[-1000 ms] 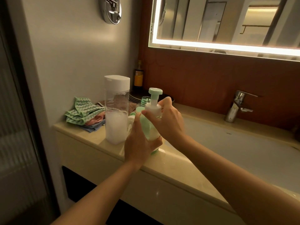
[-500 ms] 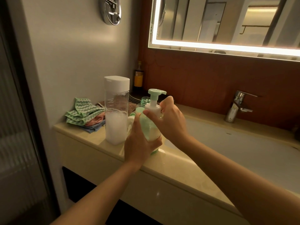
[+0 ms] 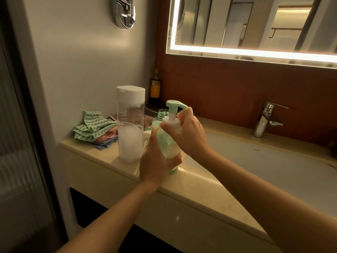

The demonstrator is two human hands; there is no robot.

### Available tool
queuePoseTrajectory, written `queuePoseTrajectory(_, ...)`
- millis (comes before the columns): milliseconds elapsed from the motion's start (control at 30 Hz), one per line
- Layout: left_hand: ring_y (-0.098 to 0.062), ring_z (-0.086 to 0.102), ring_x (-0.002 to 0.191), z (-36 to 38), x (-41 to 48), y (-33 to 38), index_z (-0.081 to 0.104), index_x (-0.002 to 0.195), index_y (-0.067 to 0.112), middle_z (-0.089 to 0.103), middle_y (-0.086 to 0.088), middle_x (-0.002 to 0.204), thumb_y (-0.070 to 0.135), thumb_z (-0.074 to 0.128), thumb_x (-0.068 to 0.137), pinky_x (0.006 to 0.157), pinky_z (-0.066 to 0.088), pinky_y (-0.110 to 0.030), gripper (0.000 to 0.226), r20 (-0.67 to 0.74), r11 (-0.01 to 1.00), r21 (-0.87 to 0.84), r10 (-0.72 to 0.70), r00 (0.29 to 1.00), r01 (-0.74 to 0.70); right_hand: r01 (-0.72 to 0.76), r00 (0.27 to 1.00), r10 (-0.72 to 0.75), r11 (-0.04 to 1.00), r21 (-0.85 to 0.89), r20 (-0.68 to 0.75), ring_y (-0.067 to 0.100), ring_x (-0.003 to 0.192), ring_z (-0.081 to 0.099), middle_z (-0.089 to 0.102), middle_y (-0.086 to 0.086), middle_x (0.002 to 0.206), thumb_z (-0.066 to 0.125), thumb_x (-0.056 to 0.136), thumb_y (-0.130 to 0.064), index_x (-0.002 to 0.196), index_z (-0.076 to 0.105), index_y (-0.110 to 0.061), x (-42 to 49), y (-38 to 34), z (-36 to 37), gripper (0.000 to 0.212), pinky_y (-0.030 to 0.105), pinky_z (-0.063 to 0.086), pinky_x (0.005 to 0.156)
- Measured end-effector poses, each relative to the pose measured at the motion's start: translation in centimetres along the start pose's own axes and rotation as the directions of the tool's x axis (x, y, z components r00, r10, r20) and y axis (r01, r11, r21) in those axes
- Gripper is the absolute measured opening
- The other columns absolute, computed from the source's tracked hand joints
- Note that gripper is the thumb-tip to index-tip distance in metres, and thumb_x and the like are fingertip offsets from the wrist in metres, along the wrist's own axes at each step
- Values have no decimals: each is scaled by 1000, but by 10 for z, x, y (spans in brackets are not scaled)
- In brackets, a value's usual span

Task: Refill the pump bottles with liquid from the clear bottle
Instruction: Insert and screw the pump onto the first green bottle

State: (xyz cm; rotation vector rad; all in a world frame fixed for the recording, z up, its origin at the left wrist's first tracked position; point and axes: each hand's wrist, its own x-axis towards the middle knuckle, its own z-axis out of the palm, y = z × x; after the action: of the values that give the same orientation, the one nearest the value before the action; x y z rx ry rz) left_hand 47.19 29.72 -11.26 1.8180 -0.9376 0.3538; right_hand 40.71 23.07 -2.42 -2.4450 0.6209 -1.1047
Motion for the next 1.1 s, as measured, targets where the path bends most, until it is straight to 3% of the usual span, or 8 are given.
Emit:
queuePoseTrajectory(100,-23,52,113,1,0,-2,11,144,21,44,-5,134,50,74,66,86,47,-30,105,-6,1000,2,8,1000,-8,23,995,-31,996,83,96,22,102,57,61,5,115,59,85,-43,122,49,-11,0,2,0,49,35,49,83)
queuePoseTrajectory(233,-24,51,115,1,0,-3,9,145,20,43,-6,136,48,75,66,88,46,-32,106,3,1000,-12,14,1000,-14,14,1000,-15,999,43,15,21,90,60,67,5,101,64,81,-45,111,61,-10,1,-1,3,45,41,50,79)
queuePoseTrajectory(433,-22,48,121,1,0,-2,10,146,17,40,-5,141,50,75,65,92,44,-30,109,8,1000,-22,17,1000,-17,-28,998,28,1000,6,-52,18,88,61,68,3,101,65,79,-47,111,61,-10,1,-8,6,48,39,52,80)
queuePoseTrajectory(633,-19,39,130,-5,-2,5,15,146,17,34,-5,147,72,56,56,97,40,-30,113,27,994,-98,56,998,-53,-55,998,58,994,94,-34,13,83,57,65,-1,95,69,79,-40,111,61,-12,-2,-3,1,43,23,45,66)
queuePoseTrajectory(767,-15,52,113,-13,0,7,34,138,17,51,-4,130,63,47,75,85,48,-25,79,-48,981,-193,-14,999,4,-58,998,61,990,130,-23,12,79,56,64,-1,92,72,77,-35,108,63,-10,3,9,-9,41,14,35,56)
queuePoseTrajectory(933,-12,60,80,-26,6,1,54,110,12,63,-2,94,34,55,89,65,53,-24,30,-204,989,-132,41,978,-69,-86,996,93,969,232,-18,12,85,58,64,0,98,74,76,-28,115,61,-9,11,23,-14,45,10,39,61)
queuePoseTrajectory(1000,-9,59,72,-29,7,-1,56,105,12,63,1,88,27,56,90,60,50,-20,21,-211,991,-120,25,977,-52,-91,994,101,967,240,-30,13,87,58,62,-2,96,74,76,-26,115,60,-9,14,27,-13,45,16,40,66)
queuePoseTrajectory(1100,-7,56,68,-30,8,-4,56,105,13,61,5,85,23,58,89,56,44,-14,19,-206,998,-45,44,978,-54,-87,993,105,964,252,-59,12,84,56,59,-3,92,73,77,-23,112,60,-8,21,34,-10,41,11,38,62)
